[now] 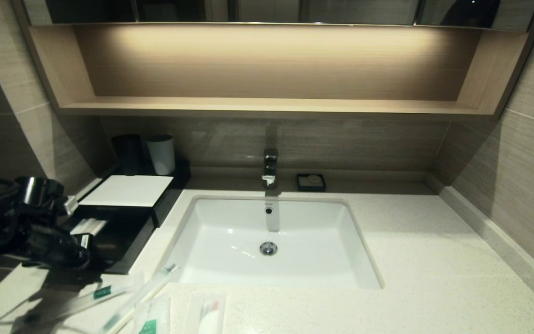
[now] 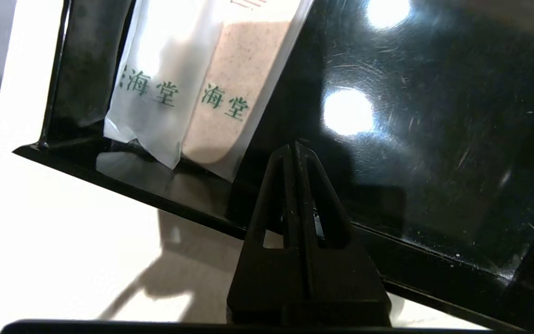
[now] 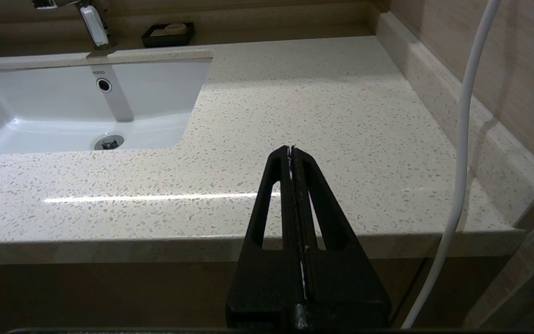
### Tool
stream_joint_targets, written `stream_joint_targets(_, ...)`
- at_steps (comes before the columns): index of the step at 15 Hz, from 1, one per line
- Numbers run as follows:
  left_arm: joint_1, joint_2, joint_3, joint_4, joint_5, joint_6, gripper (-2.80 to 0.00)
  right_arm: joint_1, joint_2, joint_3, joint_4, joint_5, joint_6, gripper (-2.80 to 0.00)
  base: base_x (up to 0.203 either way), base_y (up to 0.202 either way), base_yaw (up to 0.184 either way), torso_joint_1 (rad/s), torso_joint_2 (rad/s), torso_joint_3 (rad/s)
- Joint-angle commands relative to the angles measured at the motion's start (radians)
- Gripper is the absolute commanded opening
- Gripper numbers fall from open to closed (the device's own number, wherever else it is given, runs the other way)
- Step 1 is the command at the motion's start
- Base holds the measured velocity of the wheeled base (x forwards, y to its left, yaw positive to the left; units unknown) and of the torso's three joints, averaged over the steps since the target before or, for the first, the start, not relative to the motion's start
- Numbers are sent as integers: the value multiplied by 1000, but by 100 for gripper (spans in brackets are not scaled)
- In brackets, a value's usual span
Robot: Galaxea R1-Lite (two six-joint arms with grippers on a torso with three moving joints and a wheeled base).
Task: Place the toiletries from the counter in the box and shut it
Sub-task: Open the drawer
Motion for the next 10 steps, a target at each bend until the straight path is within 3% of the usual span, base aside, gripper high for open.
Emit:
stream_joint_targets(1,-1,-30,10,36,4,2,-280,0,1,0,0,0,0,-280,0,0,0,0,0,0)
stream_joint_targets(7,-1,-65,33,34,6,19,-280,0,1,-1,0,0,0,-280,0,0,0,0,0,0)
stream_joint_targets(10,-3,-90,36,-112,31,13,-280,0,2,0,0,0,0,-280,0,0,0,0,0,0)
